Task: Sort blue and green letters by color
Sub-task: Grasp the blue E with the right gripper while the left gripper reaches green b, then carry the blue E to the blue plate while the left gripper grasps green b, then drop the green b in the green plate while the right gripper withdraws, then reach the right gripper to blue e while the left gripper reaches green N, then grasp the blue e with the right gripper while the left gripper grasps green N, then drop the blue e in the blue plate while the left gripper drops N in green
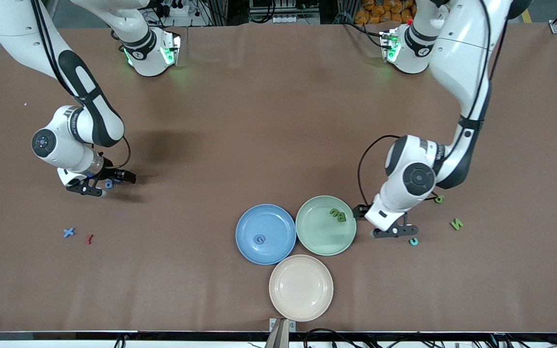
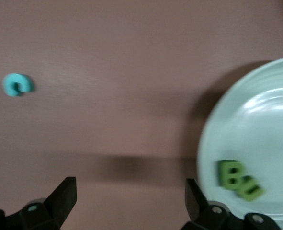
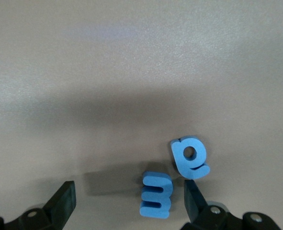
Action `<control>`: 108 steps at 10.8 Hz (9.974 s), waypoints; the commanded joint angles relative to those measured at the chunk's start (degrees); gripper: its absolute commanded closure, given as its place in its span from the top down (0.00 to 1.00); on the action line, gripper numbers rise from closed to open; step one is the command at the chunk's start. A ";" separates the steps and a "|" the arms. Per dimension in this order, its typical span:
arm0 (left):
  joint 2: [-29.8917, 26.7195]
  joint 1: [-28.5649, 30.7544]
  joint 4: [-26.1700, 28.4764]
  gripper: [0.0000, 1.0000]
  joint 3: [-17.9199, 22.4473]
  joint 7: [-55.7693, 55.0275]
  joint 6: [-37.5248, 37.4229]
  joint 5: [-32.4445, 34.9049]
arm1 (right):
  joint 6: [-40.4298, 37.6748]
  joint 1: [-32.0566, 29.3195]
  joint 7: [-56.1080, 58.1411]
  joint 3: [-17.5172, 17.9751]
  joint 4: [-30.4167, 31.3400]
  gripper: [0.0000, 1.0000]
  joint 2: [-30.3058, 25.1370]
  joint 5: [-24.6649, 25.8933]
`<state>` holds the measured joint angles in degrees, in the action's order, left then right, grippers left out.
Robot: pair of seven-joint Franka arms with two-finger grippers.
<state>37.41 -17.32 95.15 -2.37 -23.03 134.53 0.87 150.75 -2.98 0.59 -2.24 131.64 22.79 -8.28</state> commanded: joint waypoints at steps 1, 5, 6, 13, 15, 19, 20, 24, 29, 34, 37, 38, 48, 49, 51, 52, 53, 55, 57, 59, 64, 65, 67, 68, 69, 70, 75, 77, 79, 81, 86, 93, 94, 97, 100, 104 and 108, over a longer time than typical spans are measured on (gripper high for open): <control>-3.31 8.33 5.65 1.00 -4.65 5.26 -0.33 5.71 | -0.28 0.34 0.02 -0.05 0.02 1.00 0.32 -1.12; -4.89 20.90 9.96 1.00 -10.64 13.17 -0.15 14.24 | -0.45 0.34 0.28 -0.05 0.81 0.94 -0.29 -1.04; -4.89 23.97 10.83 1.00 -12.12 15.27 0.11 14.69 | -0.45 0.25 0.46 -0.14 0.81 0.28 -0.38 -1.12; -8.22 28.83 14.27 1.00 -12.84 19.95 2.22 14.95 | -0.63 0.25 0.72 -0.14 1.17 0.00 -0.82 -1.04; -9.37 28.92 16.63 1.00 -12.58 20.39 2.31 14.78 | -1.85 0.86 0.03 -0.14 0.12 0.00 -1.17 -1.04; -10.43 29.62 21.99 1.00 -11.26 21.27 7.73 14.69 | -15.25 6.92 -9.35 -0.14 -14.17 0.00 -0.03 -1.56; -10.43 29.62 23.57 1.00 -10.74 21.79 10.20 14.78 | -18.53 7.98 -12.25 -0.14 -17.70 0.00 0.58 -1.82; -10.25 29.80 27.28 1.00 -9.24 22.06 15.93 14.78 | -19.96 13.69 -22.18 -0.05 -26.06 0.00 5.67 -6.99; -9.20 29.89 27.28 0.71 -8.80 22.15 17.16 14.52 | -19.88 23.97 -45.29 0.04 -40.38 0.00 14.19 -8.77; -8.49 29.97 26.84 0.31 -8.80 21.89 17.69 14.25 | -16.74 27.93 -62.36 2.32 -52.88 0.00 22.81 -8.68; -8.41 29.54 26.49 0.18 -8.80 21.45 17.69 14.25 | -6.20 29.33 -73.86 5.05 -54.63 0.00 26.06 -8.51; -8.67 29.27 26.23 0.17 -8.80 20.92 17.60 14.25 | -5.04 30.13 -76.24 5.05 -55.52 0.00 27.03 -8.51; -4.55 3.64 8.76 0.16 -5.46 -10.77 8.11 5.21 | -9.15 22.33 -52.59 4.96 -40.62 1.00 18.54 -3.85; -2.71 1.17 6.21 0.16 -5.46 -14.64 8.02 4.68 | -9.15 20.66 -46.97 4.79 -37.10 1.00 16.34 -3.76; 0.02 -2.62 2.07 0.16 -5.46 -20.71 8.02 4.32 | -9.24 18.28 -36.16 3.48 -29.72 1.00 10.81 -2.97; 1.25 -4.02 0.05 0.16 -5.46 -22.83 8.02 3.62 | -9.16 17.40 -30.36 2.25 -25.94 1.00 8.43 -0.88; 2.31 -4.91 -1.53 0.16 -5.46 -23.81 8.02 3.18 | -9.24 16.17 -26.04 1.28 -23.21 1.00 6.67 1.92; 2.76 -4.92 -2.25 0.42 -5.46 -24.26 8.02 3.44 | -9.24 13.89 -17.60 0.13 -19.33 1.00 4.98 4.41; 2.32 -4.48 -1.64 1.00 -5.37 -22.68 7.94 5.37 | -9.24 10.47 -6.28 -0.57 -16.51 1.00 4.28 4.41; 0.75 -2.56 -0.76 1.00 -5.46 -18.22 4.01 7.21 | -10.90 8.34 2.71 -0.84 -15.71 1.00 4.54 4.50; -2.17 11.49 3.02 1.00 -8.88 0.14 0.56 9.66 | -15.91 4.21 22.05 -5.92 -15.45 1.00 4.19 4.50; -1.90 14.39 3.02 1.00 -10.28 0.96 0.29 12.12 | -16.62 4.29 23.82 -7.42 -15.36 1.00 4.19 4.41; -0.77 21.42 3.02 1.00 -12.74 4.20 0.20 18.19 | -16.28 4.21 24.46 -8.05 -13.61 1.00 4.19 4.33; -0.76 23.97 3.28 1.00 -13.01 7.18 0.20 18.29 | -16.10 4.21 24.37 -8.13 -12.64 1.00 4.19 4.07; -0.93 26.52 3.63 1.00 -13.36 10.34 0.20 18.21 | -15.75 4.21 24.37 -8.31 -11.24 1.00 3.41 3.71; -0.76 28.37 3.64 1.00 -13.37 12.72 0.20 18.21 | -14.62 4.29 23.93 -8.31 -9.23 1.00 2.09 3.62; 1.43 33.83 3.55 1.00 -13.45 13.36 0.46 18.21 | -11.54 4.38 22.53 -8.31 -6.83 1.00 1.46 3.54; 2.23 35.07 3.28 1.00 -13.45 13.36 0.82 18.21 | -9.78 4.56 22.26 -8.31 -6.83 1.00 2.25 3.45; 2.93 35.25 3.37 1.00 -13.45 13.27 1.17 18.21 | -8.98 4.82 22.26 -8.31 -6.92 1.00 2.52 2.49; 3.46 35.95 3.64 0.99 -13.45 13.27 2.66 17.94 | -7.32 5.17 22.17 -8.31 -6.92 1.00 3.30 2.13; 4.60 36.39 3.46 0.38 -13.45 13.27 4.24 17.68 | -7.04 5.00 22.26 -8.22 -6.92 0.16 3.84 1.43; 4.08 34.64 3.02 0.13 -13.45 12.92 4.24 18.12 | -7.22 5.17 22.79 -8.22 -7.71 0.00 3.57 1.43; 3.47 33.41 2.85 0.13 -13.45 12.23 4.16 17.51 | -7.74 5.70 22.35 -7.96 -8.84 0.00 3.66 1.34; 1.01 28.67 2.76 0.13 -13.28 8.28 3.54 14.70 | -8.45 10.52 17.62 -7.87 -15.42 0.00 5.32 -0.42; -0.84 21.30 2.76 0.13 -12.40 0.30 3.02 11.71 | -15.73 15.00 9.54 -7.87 -22.89 0.00 7.35 -1.73; -1.11 10.32 0.56 0.13 -12.40 -16.13 0.20 10.13 | -17.85 20.89 0.23 -7.87 -30.02 0.00 10.51 -6.57; 0.81 2.57 -2.42 0.13 -12.40 -28.54 0.20 9.07 | -18.56 27.58 -13.84 -7.61 -36.44 0.00 14.20 -14.47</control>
<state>37.22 -11.36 94.93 -15.81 -46.71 136.04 11.37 133.52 22.49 -7.26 -9.64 100.43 34.04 -18.69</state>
